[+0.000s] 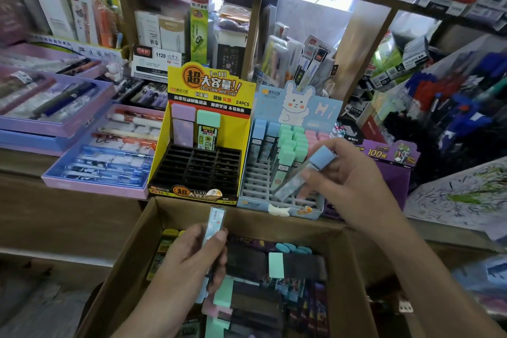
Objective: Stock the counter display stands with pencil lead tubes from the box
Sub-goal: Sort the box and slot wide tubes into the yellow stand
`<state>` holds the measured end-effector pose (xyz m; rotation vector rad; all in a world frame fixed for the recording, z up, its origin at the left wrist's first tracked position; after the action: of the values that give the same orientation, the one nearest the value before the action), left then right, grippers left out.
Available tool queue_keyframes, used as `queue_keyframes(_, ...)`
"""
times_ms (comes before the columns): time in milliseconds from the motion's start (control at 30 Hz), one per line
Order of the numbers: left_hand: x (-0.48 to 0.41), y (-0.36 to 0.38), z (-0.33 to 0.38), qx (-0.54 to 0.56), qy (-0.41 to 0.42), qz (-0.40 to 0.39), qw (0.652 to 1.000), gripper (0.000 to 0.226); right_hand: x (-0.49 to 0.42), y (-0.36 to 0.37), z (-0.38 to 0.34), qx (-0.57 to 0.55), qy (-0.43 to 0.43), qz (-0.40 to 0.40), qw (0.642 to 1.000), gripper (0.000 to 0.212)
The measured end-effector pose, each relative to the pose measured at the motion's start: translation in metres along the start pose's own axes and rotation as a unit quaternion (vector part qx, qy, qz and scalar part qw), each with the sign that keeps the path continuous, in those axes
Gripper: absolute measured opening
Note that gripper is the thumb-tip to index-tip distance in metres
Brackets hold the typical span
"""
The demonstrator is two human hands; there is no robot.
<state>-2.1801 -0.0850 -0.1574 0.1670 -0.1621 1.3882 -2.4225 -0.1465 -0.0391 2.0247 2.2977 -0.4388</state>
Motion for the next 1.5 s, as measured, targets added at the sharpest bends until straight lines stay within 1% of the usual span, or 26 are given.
queue_keyframes(67, 0.0, 0.0, 0.0, -0.009, -0.004, 0.0, 1.0, 0.026, -0.006, -0.006, -0.006, 0.027, -0.02, 0.01, 0.999, 0.01)
queue_keyframes(133, 0.001, 0.0, 0.0, -0.014, -0.005, -0.002, 1.0, 0.025, -0.012, -0.009, -0.01, 0.046, -0.04, 0.021, 0.998, 0.007)
queue_keyframes(200, 0.001, 0.0, 0.0, -0.02, -0.004, -0.001, 1.0, 0.023, -0.018, -0.012, -0.011, 0.085, -0.054, 0.035, 0.994, 0.008)
queue_keyframes(300, 0.0, -0.002, 0.0, -0.019, -0.006, 0.005, 1.0, 0.02, -0.027, -0.014, -0.009, 0.135, -0.052, 0.046, 0.988, 0.014)
queue_keyframes(467, -0.001, -0.004, -0.002, -0.006, -0.01, 0.007, 1.0, 0.023, -0.031, -0.014, -0.003, 0.132, -0.046, 0.022, 0.99, 0.009)
queue_keyframes(633, -0.001, -0.005, -0.004, -0.009, -0.009, 0.002, 1.0, 0.027, -0.034, -0.012, 0.001, 0.156, -0.06, 0.021, 0.986, 0.015)
queue_keyframes(700, -0.001, -0.006, -0.005, -0.019, -0.005, 0.002, 1.0, 0.026, -0.036, -0.011, 0.001, 0.173, -0.069, 0.02, 0.982, 0.014)
queue_keyframes(833, -0.001, -0.006, -0.005, -0.031, -0.004, 0.002, 1.0, 0.03, -0.039, -0.008, 0.001, 0.216, -0.091, 0.001, 0.972, 0.019)
queue_keyframes(933, -0.001, -0.007, -0.005, -0.032, -0.005, 0.001, 0.999, 0.033, -0.04, -0.011, 0.003, 0.203, -0.073, 0.004, 0.977, 0.013)
queue_keyframes(1000, -0.001, -0.007, -0.005, -0.031, -0.005, 0.0, 1.0, 0.034, -0.04, -0.012, 0.003, 0.214, -0.07, 0.005, 0.974, 0.017)
queue_keyframes(1067, -0.002, -0.007, -0.006, -0.033, -0.007, 0.0, 0.999, 0.034, -0.04, -0.013, 0.001, 0.199, -0.069, -0.001, 0.978, 0.022)
queue_keyframes(1133, -0.002, -0.006, -0.006, -0.034, -0.006, -0.002, 0.999, 0.032, -0.04, -0.013, 0.0, 0.184, -0.061, -0.008, 0.981, 0.019)
queue_keyframes(1267, -0.001, -0.006, -0.005, -0.03, -0.002, -0.005, 1.0, 0.027, -0.044, -0.011, -0.001, 0.25, -0.081, -0.013, 0.965, 0.016)
queue_keyframes(1400, -0.001, -0.006, -0.005, -0.031, -0.001, -0.003, 1.0, 0.031, -0.046, -0.011, 0.003, 0.325, -0.103, -0.017, 0.94, 0.006)
queue_keyframes(1500, -0.001, -0.007, -0.006, -0.033, -0.001, -0.003, 0.999, 0.034, -0.047, -0.011, 0.003, 0.348, -0.119, -0.012, 0.93, 0.006)
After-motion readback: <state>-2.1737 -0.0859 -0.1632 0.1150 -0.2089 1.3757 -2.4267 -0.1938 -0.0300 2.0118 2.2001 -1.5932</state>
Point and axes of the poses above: each hand's wrist, its own x-axis away from the middle knuckle, its own y-axis out of the palm, z = x × y, the point moved 3 cm from there along -x, towards the middle knuckle, and after that the axes turned 15 degrees about -x, right-handed, at the moved point
